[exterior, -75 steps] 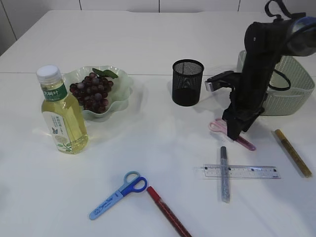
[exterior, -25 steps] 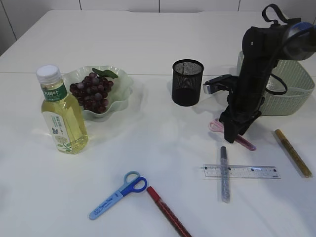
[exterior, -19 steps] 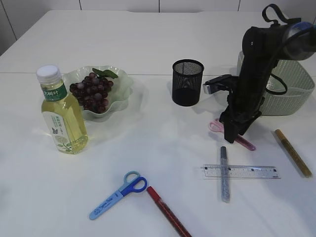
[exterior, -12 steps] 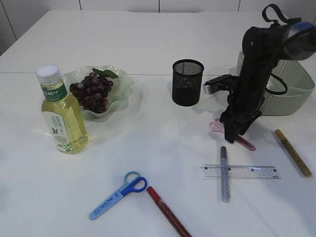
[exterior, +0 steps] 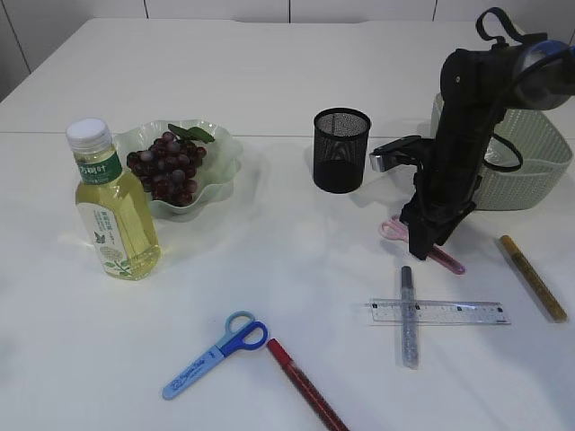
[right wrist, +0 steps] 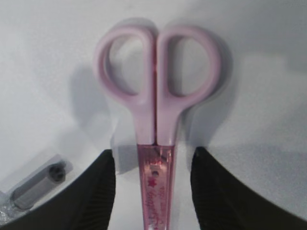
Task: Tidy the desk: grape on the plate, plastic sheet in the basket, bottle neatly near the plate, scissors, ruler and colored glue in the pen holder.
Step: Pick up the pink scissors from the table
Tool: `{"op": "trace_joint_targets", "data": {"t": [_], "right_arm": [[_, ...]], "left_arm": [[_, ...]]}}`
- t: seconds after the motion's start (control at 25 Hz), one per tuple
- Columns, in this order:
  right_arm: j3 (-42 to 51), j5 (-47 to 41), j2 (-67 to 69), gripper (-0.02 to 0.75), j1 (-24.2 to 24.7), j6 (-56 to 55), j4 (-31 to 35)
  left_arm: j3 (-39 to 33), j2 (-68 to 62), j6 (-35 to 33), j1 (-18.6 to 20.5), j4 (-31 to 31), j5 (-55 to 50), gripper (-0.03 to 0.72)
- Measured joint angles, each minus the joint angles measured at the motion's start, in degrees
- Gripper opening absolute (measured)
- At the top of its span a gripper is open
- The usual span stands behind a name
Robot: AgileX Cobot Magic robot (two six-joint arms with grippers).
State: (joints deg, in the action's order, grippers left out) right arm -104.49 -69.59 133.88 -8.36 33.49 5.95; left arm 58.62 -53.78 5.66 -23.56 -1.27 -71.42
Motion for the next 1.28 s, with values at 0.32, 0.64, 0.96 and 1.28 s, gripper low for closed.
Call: {"op": "trace_joint_targets", "data": {"t": [0.32, 0.64, 0.96, 1.28], "right_arm": [[-0.2, 0.0, 0.1, 0.406, -0.1, 0.0, -0.5], [-0.4, 0.0, 0.3, 0.405, -0.1, -3.0, -1.6], [-0.4, 0.0, 0.3, 0.405, -0.1, -6.4, -4.2], [-0.4, 0.0, 0.3, 0.401, -0.1, -6.6, -3.9]], "left_arm": [[0.0, 0.0, 0.0, 0.0, 0.0, 0.0, 0.422], [0.0, 0.0, 0.0, 0.0, 0.0, 0.0, 0.417], [0.0, 0.0, 0.0, 0.0, 0.0, 0.0, 0.417], [0.0, 0.0, 0.0, 0.0, 0.0, 0.0, 0.417]]}}
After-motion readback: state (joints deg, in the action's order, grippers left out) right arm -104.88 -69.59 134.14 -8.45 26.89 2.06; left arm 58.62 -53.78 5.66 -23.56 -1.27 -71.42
